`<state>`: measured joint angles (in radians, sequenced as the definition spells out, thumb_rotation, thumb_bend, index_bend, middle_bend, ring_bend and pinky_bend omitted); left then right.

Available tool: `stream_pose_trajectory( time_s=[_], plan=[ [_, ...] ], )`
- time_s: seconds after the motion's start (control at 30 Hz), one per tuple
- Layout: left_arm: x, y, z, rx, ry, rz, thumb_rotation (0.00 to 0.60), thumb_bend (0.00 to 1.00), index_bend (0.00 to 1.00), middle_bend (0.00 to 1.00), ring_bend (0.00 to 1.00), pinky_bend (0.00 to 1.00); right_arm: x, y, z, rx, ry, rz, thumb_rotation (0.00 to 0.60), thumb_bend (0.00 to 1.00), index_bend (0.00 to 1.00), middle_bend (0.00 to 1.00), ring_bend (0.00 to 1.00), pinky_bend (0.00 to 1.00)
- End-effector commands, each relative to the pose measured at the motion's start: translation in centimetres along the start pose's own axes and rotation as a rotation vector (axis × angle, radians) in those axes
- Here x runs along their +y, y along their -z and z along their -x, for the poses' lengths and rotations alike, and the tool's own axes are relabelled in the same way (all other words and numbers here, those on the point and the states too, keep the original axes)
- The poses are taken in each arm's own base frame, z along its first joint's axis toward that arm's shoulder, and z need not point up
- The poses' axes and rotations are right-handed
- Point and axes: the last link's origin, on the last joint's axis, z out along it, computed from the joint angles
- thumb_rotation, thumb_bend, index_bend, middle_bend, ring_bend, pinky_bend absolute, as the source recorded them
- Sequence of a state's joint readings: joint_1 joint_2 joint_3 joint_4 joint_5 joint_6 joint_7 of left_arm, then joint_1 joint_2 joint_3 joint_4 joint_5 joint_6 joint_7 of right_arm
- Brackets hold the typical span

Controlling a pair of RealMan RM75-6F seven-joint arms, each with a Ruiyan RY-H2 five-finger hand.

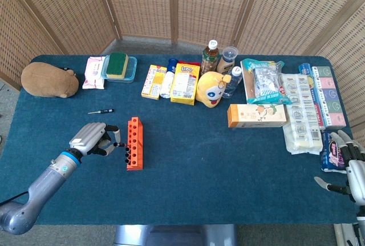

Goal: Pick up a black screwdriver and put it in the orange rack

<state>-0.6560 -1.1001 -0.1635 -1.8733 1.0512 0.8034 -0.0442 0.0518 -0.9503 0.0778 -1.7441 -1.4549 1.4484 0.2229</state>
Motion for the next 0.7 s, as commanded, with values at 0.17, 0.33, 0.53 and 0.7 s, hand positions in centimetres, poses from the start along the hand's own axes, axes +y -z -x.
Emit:
stream_pose_trajectory(
  time_s=[0.17, 0.33, 0.53, 0.7],
  plan=[
    [0.2, -0.2, 0.0, -0.001, 0.005, 0.006, 0.600, 0.39, 0.56, 1.00, 0.98, 1.00, 0.0, 0.0, -0.1, 0.002, -0.001, -0.001, 0.600, 0.00, 0.00, 0.03, 0.09, 0.02],
    [0.3, -0.3, 0.0, -0.001, -0.003, 0.003, 0.600, 0.40, 0.56, 1.00, 0.98, 1.00, 0.0, 0.0, -0.1, 0.004, -0.004, -0.002, 0.600, 0.00, 0.00, 0.03, 0.09, 0.02],
    [0.1, -0.7, 0.3, -0.009, -0.013, -0.014, 0.600, 0.39, 0.56, 1.00, 0.98, 1.00, 0.0, 0.1, -0.1, 0.003, -0.004, -0.003, 0.600, 0.00, 0.00, 0.03, 0.09, 0.02],
    [0.2, -1.2, 0.4, -0.006, -0.026, -0.021, 0.600, 0.39, 0.56, 1.00, 0.98, 1.00, 0.0, 0.1, -0.1, 0.003, -0.003, -0.003, 0.600, 0.00, 0.00, 0.03, 0.09, 0.02]
  ],
)
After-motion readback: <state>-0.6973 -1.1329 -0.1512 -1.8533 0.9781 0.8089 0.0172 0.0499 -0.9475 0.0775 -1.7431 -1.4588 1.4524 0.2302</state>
